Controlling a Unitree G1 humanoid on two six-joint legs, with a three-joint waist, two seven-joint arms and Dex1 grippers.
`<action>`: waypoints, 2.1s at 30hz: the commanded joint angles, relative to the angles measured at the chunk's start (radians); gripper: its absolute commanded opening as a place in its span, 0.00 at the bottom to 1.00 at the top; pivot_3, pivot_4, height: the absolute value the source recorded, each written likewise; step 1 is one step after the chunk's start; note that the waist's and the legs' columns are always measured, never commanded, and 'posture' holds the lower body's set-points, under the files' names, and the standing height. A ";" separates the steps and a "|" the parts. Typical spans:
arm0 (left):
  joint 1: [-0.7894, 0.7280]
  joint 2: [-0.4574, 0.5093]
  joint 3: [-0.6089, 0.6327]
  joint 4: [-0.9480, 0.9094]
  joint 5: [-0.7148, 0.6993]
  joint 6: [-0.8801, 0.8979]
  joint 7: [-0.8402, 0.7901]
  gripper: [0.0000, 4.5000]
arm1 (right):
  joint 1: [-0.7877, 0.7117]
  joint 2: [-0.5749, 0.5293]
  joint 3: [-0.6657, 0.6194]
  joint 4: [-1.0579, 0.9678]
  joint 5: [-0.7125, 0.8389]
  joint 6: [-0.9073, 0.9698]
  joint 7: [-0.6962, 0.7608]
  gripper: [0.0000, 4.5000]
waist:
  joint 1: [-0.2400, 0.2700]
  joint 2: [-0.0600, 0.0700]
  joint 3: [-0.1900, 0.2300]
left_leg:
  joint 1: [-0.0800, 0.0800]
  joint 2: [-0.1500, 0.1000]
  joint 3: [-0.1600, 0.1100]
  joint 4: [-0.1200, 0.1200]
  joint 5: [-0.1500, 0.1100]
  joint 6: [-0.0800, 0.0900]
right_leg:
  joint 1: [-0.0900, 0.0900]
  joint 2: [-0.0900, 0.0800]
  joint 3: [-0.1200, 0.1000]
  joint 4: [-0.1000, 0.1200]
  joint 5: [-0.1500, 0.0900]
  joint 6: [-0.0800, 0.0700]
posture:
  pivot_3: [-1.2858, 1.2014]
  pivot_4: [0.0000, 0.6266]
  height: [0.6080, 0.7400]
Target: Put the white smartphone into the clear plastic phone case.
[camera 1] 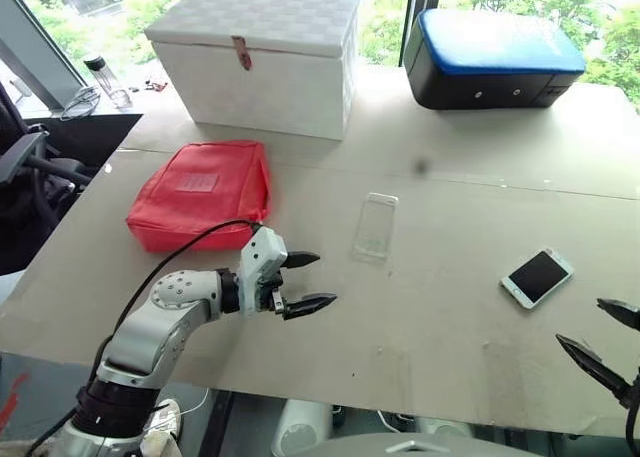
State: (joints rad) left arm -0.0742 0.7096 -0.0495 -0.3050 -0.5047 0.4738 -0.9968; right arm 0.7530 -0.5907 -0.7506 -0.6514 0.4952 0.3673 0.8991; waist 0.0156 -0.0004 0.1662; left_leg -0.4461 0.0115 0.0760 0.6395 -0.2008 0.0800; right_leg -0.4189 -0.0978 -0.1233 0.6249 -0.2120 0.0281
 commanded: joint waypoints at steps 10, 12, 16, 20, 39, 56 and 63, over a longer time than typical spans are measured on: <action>-0.510 -0.120 -0.202 0.394 0.216 -0.170 -0.136 0.98 | -0.212 -0.108 0.174 -0.337 0.273 0.161 -0.167 1.00 | 0.024 -0.001 -0.002 | 0.002 -0.001 0.002 0.003 0.000 0.000 | 0.005 0.001 -0.002 0.000 0.001 -0.001 | 0.52 0.24 1.00; -0.596 -0.129 -0.245 0.531 0.252 -0.294 -0.266 0.98 | -0.233 -0.135 0.201 -0.367 0.287 0.180 -0.183 1.00 | 0.028 -0.002 -0.001 | -0.001 -0.002 0.001 0.006 0.000 0.003 | 0.003 0.002 -0.002 0.000 0.001 -0.001 | 0.52 0.24 1.00; -0.765 -0.153 -0.308 0.875 0.349 -0.572 -0.460 0.98 | -0.209 -0.136 0.226 -0.387 0.249 0.169 -0.200 1.00 | 0.034 -0.002 -0.001 | -0.003 -0.002 0.001 0.010 0.000 0.008 | 0.004 0.002 -0.004 0.000 0.001 -0.001 | 0.52 0.24 1.00; -0.937 -0.218 -0.357 1.225 0.465 -0.879 -0.565 0.98 | -0.110 -0.106 0.229 -0.396 0.187 0.108 -0.197 1.00 | 0.041 -0.003 -0.001 | -0.005 -0.002 0.003 0.013 -0.002 0.012 | 0.004 0.003 -0.004 0.000 0.001 0.000 | 0.52 0.24 1.00; -1.128 -0.445 -0.345 1.629 0.729 -0.999 -0.462 0.43 | 0.137 -0.040 0.414 -0.396 0.009 -0.183 -0.389 1.00 | 0.026 -0.007 -0.002 | -0.007 -0.001 0.004 0.028 -0.010 0.017 | 0.006 0.000 -0.002 0.001 0.004 0.006 | 0.52 0.24 1.00; -1.081 -0.746 -0.083 1.157 0.464 0.246 -0.154 0.16 | 0.103 -0.045 0.444 -0.359 -0.039 -0.159 -0.357 1.00 | 0.022 -0.009 -0.004 | -0.011 -0.003 0.002 0.032 -0.010 0.026 | 0.006 -0.001 -0.002 0.001 0.005 0.016 | 0.52 0.24 1.00; -1.026 -0.669 -0.109 1.030 0.440 0.102 -0.190 0.87 | 0.108 -0.030 0.392 -0.280 -0.041 -0.188 -0.269 1.00 | 0.010 -0.008 -0.003 | -0.007 -0.001 0.003 0.030 -0.011 0.024 | 0.006 0.002 0.000 0.004 0.005 0.015 | 0.52 0.24 1.00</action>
State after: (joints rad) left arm -1.0871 -0.0024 -0.1675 0.7874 -0.0395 0.6533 -1.1228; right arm 0.8447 -0.6271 -0.3283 -0.9272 0.4512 0.2070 0.6063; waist 0.0252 -0.0083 0.1629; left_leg -0.4526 0.0106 0.0782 0.6691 -0.2122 0.1031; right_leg -0.4129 -0.0955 -0.1231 0.6287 -0.2082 0.0384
